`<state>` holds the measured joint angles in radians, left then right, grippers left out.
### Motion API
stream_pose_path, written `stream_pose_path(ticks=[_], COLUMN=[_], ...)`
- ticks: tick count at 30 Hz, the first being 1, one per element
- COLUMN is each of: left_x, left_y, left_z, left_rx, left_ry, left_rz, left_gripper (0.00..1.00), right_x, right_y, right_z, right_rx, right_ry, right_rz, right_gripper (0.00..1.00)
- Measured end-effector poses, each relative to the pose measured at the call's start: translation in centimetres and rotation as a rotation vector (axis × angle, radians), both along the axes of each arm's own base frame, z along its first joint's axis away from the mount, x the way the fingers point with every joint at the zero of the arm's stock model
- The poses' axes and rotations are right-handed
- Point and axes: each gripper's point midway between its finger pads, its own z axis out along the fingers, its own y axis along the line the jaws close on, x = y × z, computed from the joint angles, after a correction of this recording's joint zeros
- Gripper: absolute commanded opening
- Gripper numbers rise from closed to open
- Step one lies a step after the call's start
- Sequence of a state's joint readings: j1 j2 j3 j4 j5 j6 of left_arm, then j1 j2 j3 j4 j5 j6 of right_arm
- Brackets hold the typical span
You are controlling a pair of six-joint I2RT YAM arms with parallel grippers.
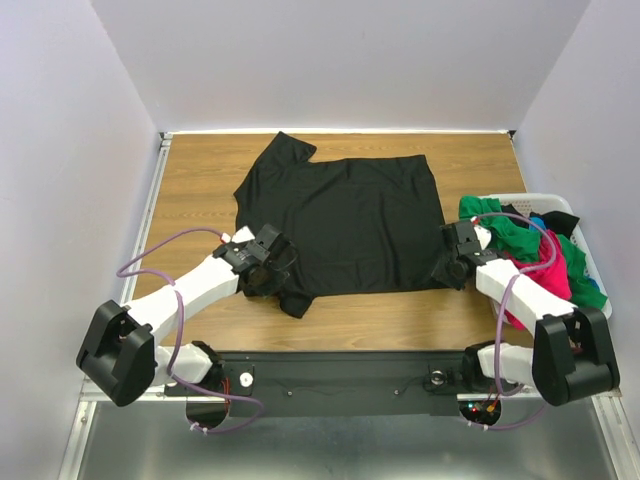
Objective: Fold and stack the t-shirts
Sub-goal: Flatten the tshirt out, then fold the tshirt
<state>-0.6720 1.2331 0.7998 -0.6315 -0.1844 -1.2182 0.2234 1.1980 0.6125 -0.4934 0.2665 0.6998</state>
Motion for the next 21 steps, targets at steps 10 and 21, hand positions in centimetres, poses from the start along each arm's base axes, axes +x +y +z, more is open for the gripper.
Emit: stream_pose_path(ticks=[10, 21], left_x=[-1.1, -1.3], left_y=[0.8, 1.2], left_z=[-0.2, -0.2], left_rx=[-0.017, -0.004], left_ry=[-0.012, -0.012], left_rz=[0.006, 0.02], left_gripper=[0.0, 0.0], right_x=[-0.4, -0.1], right_y=[-1.1, -1.1], right_z=[-1.6, -0.8], right_rx=[-0.056, -0.056], right_ry=[0.057, 0.025], right_rz=[-0.053, -0.049], right_gripper=[0.5, 0.63])
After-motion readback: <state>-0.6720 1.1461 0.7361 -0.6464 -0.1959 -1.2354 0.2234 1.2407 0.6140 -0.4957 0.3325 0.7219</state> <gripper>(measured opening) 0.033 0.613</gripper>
